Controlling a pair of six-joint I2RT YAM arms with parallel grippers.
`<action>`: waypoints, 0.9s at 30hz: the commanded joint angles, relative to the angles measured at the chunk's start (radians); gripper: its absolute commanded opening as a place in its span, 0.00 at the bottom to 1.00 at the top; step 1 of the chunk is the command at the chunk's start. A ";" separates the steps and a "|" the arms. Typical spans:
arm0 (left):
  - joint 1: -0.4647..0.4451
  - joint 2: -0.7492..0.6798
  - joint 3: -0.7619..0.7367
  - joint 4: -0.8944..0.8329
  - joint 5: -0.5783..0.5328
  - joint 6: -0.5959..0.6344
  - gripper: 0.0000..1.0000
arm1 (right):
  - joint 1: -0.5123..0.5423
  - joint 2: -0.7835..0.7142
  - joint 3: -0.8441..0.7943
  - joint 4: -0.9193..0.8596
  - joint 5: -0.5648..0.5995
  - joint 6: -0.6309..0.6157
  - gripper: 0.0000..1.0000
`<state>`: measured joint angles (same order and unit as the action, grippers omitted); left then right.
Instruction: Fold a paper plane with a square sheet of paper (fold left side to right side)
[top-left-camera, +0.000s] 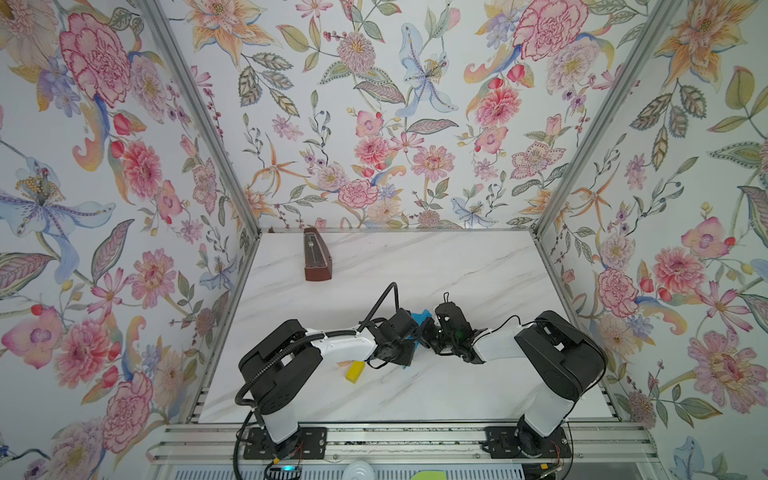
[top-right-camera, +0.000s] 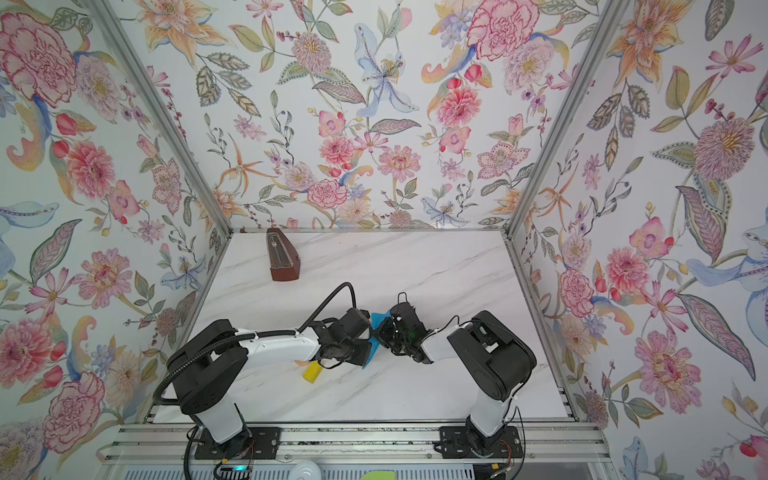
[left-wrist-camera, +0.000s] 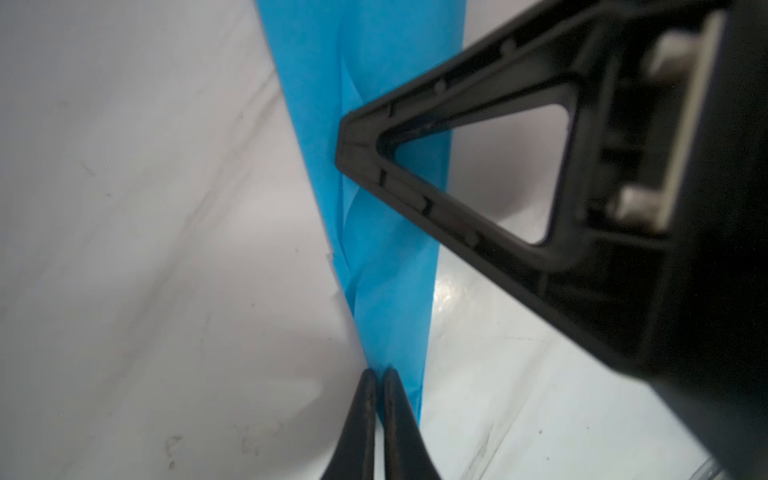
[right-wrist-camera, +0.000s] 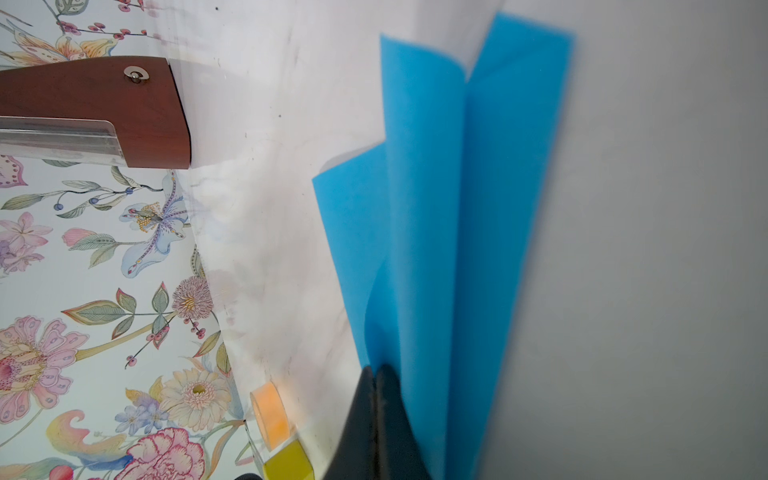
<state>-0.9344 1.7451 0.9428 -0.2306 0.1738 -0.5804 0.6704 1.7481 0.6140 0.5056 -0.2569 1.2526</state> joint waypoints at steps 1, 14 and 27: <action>0.005 0.022 -0.018 -0.016 -0.021 0.005 0.09 | -0.020 -0.023 0.006 -0.115 0.030 -0.035 0.01; 0.005 0.043 -0.021 -0.001 0.009 0.011 0.13 | -0.072 -0.206 0.155 -0.515 0.061 -0.269 0.27; 0.004 0.057 -0.024 0.006 0.023 0.016 0.14 | -0.060 -0.153 0.272 -0.773 0.105 -0.417 0.28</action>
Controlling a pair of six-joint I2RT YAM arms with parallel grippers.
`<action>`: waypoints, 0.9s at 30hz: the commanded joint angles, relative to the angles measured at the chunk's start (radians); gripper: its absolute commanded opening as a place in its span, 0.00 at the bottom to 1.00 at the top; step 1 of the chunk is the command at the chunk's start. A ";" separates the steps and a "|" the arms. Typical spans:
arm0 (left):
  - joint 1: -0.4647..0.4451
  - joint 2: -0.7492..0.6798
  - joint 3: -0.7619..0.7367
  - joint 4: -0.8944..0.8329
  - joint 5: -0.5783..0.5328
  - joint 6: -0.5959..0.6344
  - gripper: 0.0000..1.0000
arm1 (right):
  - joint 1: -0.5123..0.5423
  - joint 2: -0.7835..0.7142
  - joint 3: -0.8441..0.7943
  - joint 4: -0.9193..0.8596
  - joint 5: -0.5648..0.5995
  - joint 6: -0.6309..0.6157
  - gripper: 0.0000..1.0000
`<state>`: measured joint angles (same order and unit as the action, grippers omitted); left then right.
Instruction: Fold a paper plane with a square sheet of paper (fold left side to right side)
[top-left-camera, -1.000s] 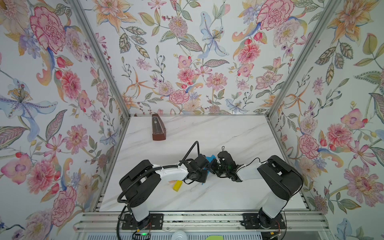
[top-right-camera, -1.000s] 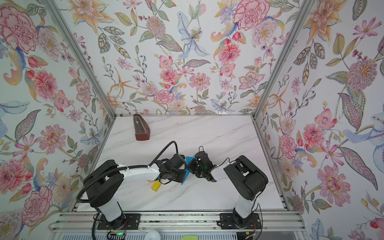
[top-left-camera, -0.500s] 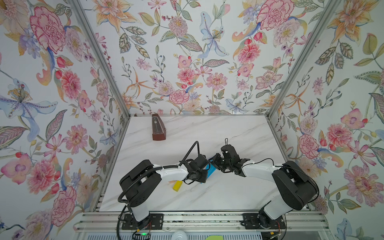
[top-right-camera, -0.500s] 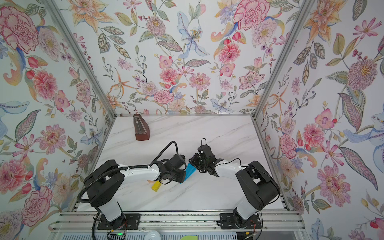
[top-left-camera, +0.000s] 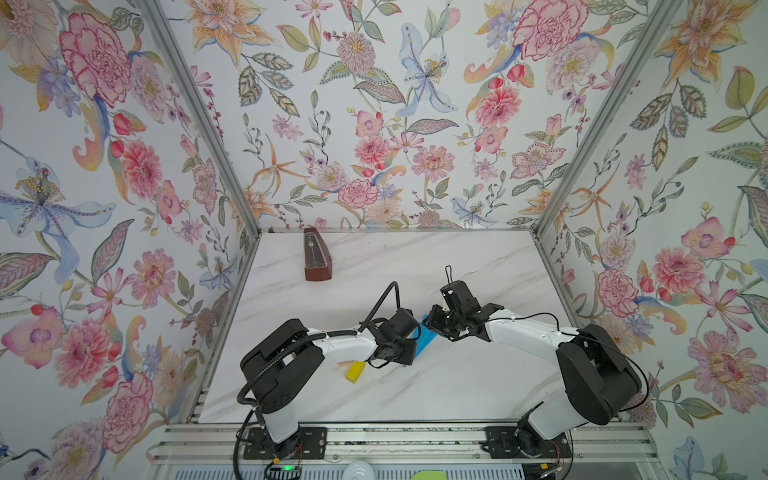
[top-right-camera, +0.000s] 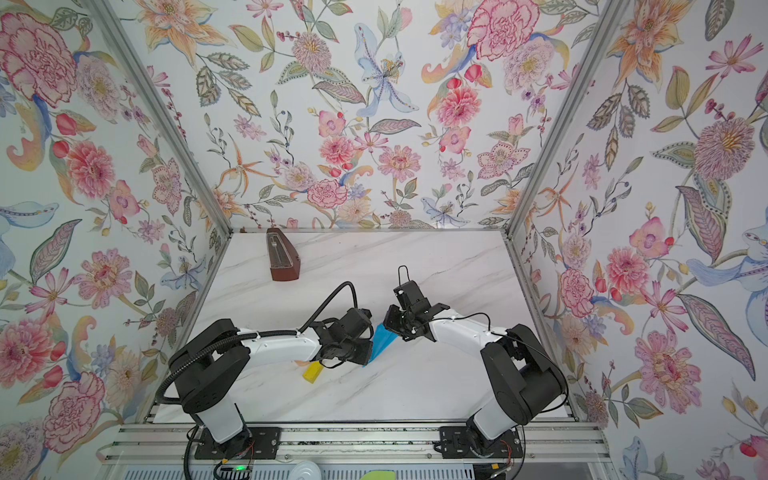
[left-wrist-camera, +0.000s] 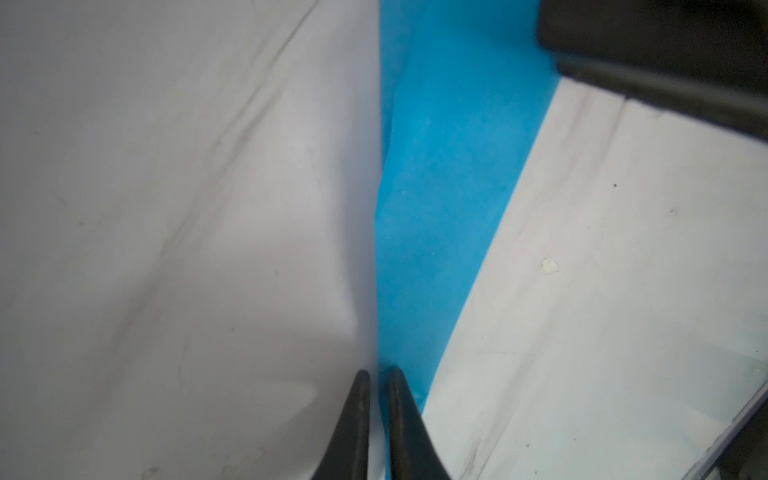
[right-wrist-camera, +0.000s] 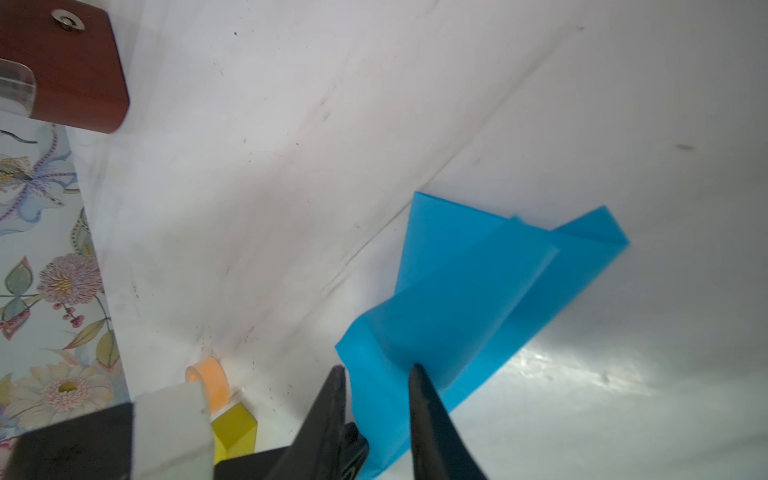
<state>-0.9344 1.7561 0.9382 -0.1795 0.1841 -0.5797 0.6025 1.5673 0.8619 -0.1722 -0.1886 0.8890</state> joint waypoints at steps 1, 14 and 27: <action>0.004 0.046 -0.019 -0.046 0.014 0.015 0.14 | 0.009 0.038 0.029 -0.102 0.033 -0.057 0.29; 0.004 0.056 -0.020 -0.050 0.021 0.017 0.14 | 0.011 0.110 0.006 -0.137 0.121 -0.067 0.24; 0.002 0.045 -0.031 -0.051 0.029 0.012 0.15 | 0.000 0.150 -0.027 -0.121 0.151 -0.080 0.09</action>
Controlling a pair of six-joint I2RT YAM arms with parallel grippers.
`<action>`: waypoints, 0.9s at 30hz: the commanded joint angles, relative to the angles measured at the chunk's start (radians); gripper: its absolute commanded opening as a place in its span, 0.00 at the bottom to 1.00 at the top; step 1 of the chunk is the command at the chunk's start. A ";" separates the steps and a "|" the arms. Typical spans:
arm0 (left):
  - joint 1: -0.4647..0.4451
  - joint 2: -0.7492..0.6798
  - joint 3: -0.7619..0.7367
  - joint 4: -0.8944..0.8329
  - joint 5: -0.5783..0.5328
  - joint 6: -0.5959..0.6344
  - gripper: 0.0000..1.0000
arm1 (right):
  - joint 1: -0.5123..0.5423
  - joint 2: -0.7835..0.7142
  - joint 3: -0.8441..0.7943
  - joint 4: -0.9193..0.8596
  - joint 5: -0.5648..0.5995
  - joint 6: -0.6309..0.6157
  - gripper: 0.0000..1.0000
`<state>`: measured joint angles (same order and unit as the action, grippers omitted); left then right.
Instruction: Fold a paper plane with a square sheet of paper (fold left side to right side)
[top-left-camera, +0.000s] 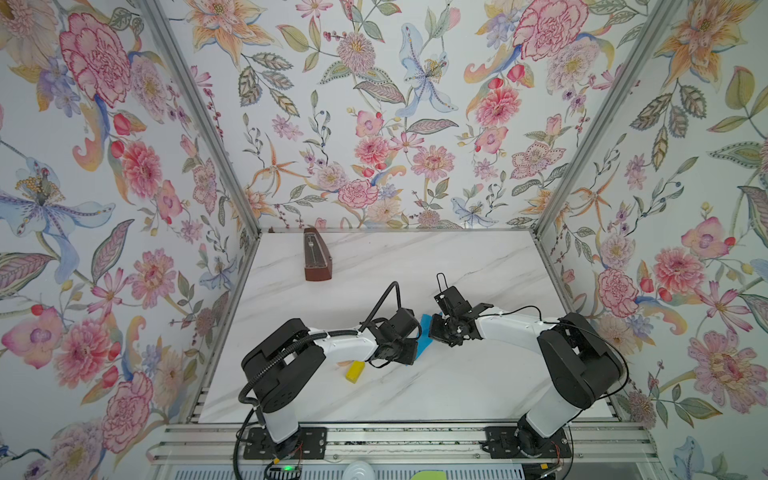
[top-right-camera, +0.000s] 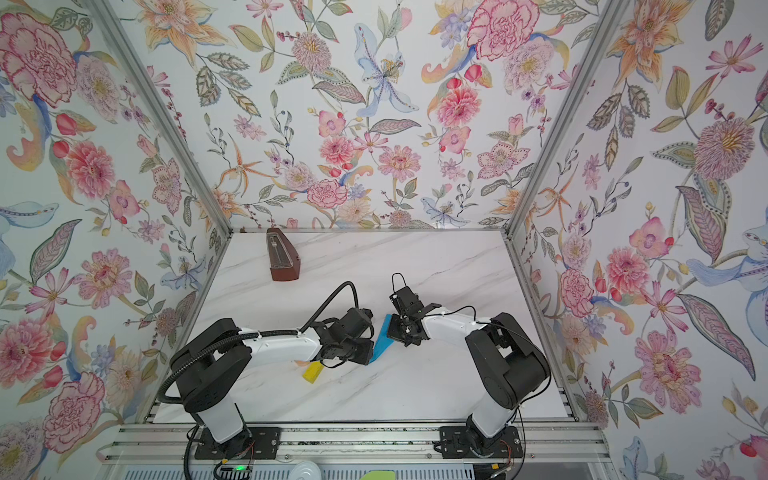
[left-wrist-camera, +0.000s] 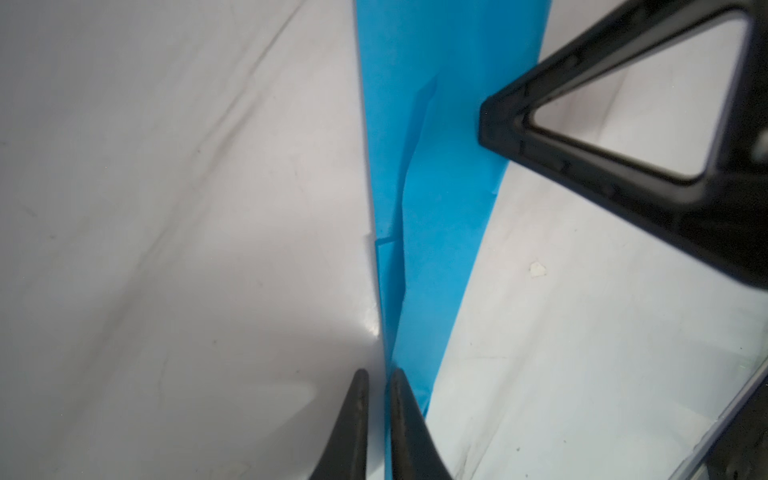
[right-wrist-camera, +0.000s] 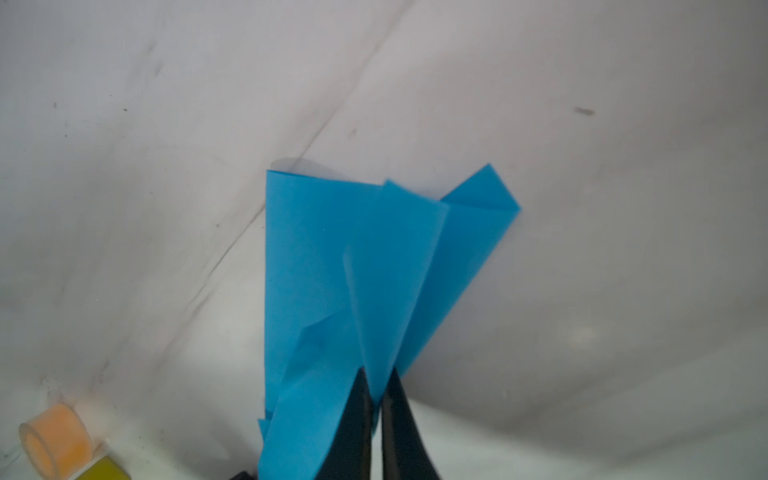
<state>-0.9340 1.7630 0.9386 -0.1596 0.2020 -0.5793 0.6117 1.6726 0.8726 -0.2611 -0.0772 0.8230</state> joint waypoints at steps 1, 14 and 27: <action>0.001 0.034 -0.036 -0.071 0.011 0.010 0.15 | -0.012 0.050 -0.041 -0.030 0.038 -0.016 0.09; 0.001 -0.052 -0.103 -0.049 0.041 -0.005 0.14 | -0.015 0.083 -0.032 -0.017 0.017 -0.027 0.08; 0.004 -0.161 0.063 -0.107 -0.036 0.022 0.21 | -0.003 0.086 -0.022 -0.019 0.016 -0.022 0.08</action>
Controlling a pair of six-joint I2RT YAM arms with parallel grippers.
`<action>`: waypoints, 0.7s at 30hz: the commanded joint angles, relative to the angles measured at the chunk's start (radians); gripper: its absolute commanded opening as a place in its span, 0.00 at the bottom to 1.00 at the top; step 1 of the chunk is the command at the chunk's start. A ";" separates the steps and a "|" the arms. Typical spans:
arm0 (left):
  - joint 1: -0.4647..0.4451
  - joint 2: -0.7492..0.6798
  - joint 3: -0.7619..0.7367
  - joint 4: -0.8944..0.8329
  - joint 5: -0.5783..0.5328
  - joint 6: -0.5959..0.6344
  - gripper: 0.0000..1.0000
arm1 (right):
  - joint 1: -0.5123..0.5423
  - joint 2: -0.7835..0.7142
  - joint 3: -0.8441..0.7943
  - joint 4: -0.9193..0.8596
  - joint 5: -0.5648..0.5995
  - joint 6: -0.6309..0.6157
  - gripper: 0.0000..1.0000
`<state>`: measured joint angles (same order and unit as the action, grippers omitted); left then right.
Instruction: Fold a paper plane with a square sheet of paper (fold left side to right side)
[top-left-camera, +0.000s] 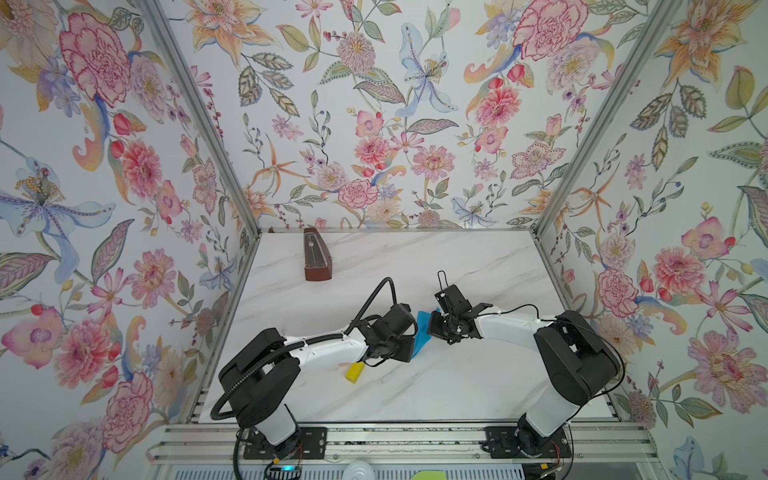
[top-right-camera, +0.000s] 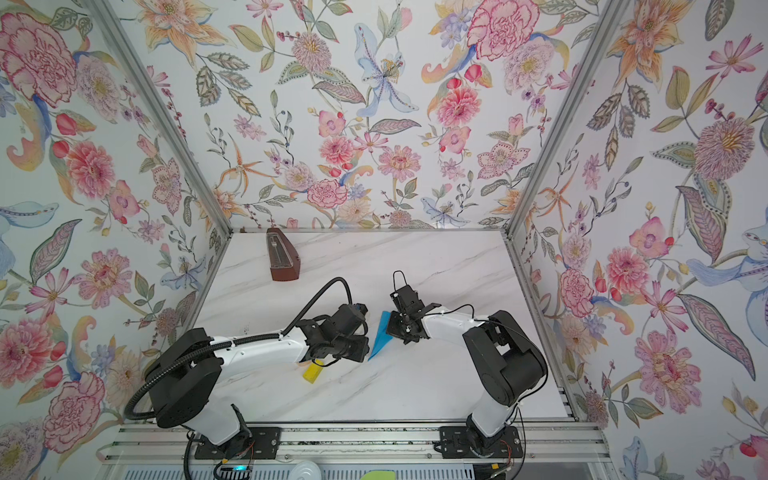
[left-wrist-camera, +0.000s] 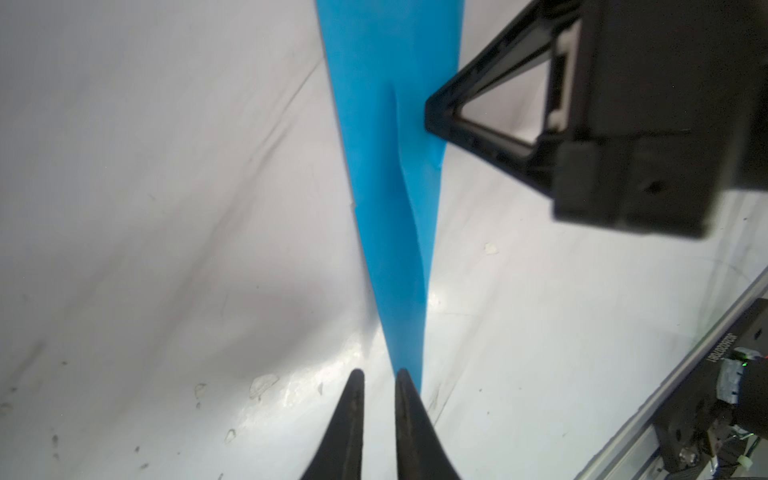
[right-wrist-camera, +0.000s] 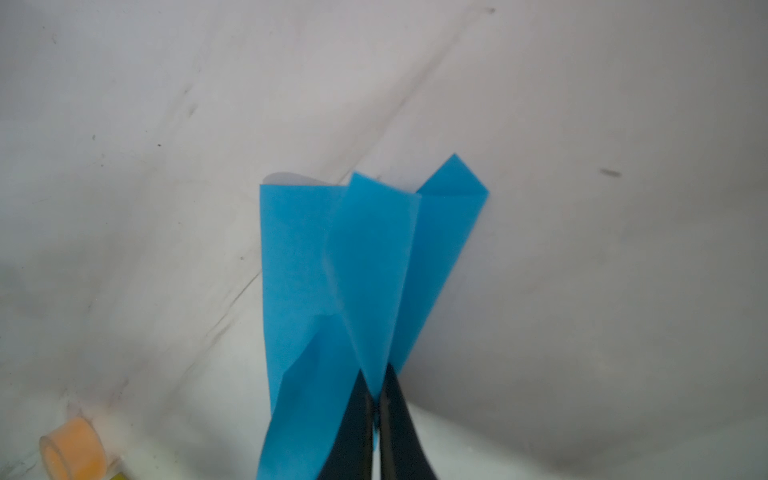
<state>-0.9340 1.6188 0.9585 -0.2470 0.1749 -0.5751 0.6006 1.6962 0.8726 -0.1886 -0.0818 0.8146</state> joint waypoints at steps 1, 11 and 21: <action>0.005 -0.010 0.049 -0.009 0.007 0.017 0.22 | 0.008 0.061 -0.021 -0.092 0.021 -0.014 0.08; 0.004 0.130 0.142 -0.011 0.006 0.039 0.32 | 0.011 0.063 -0.014 -0.094 0.020 -0.011 0.09; 0.028 0.159 0.171 0.004 0.013 0.058 0.34 | 0.018 0.064 -0.001 -0.100 0.022 -0.010 0.10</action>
<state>-0.9230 1.7638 1.1103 -0.2424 0.1791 -0.5407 0.6083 1.7073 0.8883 -0.1917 -0.0807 0.8146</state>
